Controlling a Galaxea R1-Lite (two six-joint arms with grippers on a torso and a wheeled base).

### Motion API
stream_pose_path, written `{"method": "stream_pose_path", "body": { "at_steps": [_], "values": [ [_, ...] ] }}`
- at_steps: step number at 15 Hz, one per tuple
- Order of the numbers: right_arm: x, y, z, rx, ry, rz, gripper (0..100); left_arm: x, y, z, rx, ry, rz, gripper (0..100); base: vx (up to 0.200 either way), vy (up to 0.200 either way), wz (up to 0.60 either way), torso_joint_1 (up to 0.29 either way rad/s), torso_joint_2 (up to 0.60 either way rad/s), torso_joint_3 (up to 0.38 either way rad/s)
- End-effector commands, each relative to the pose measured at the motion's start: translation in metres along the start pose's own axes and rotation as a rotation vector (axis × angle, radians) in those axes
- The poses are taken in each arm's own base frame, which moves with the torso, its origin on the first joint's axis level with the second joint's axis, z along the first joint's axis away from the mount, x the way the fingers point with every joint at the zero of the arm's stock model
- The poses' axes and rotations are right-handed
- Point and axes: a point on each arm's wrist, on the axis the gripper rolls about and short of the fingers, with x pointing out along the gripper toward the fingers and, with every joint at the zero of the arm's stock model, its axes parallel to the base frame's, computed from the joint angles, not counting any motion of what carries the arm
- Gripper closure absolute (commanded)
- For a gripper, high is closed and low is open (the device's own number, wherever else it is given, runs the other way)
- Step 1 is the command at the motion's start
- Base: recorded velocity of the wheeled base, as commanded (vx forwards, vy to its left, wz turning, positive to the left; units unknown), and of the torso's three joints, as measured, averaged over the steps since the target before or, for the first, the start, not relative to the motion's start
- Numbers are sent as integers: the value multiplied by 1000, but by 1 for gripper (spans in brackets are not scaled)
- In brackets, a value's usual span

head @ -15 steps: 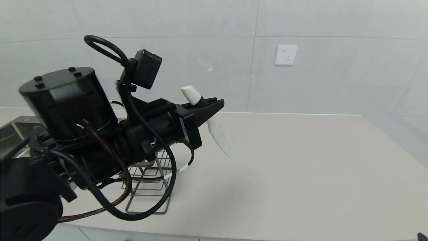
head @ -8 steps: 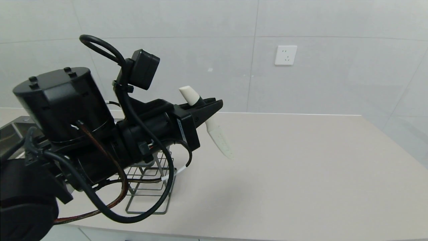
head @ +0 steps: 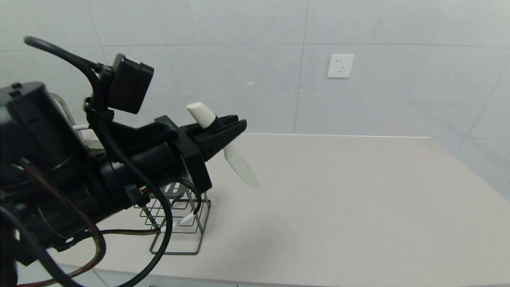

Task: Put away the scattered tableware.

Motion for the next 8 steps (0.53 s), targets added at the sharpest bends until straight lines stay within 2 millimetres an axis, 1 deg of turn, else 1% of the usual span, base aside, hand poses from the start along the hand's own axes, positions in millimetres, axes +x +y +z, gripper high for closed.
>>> {"method": "stream_pose_path", "body": {
  "at_steps": [1,4,5,7,8],
  "values": [
    [0,0,0,-7,2,5,0,4,1,21,42,-56,77,100,0,0,0,0,0,0],
    [0,0,0,2,4,3,0,2,-4,17,36,-1,145,100,0,0,0,0,0,0],
    [0,0,0,2,4,3,0,4,-11,18,42,8,165,100,0,0,600,7,-2,2],
    [0,0,0,4,4,3,0,8,-12,15,74,32,202,100,0,0,600,-5,2,2],
    [0,0,0,5,4,3,0,13,-9,8,76,53,222,100,0,0,0,0,0,0]
  ]
}}
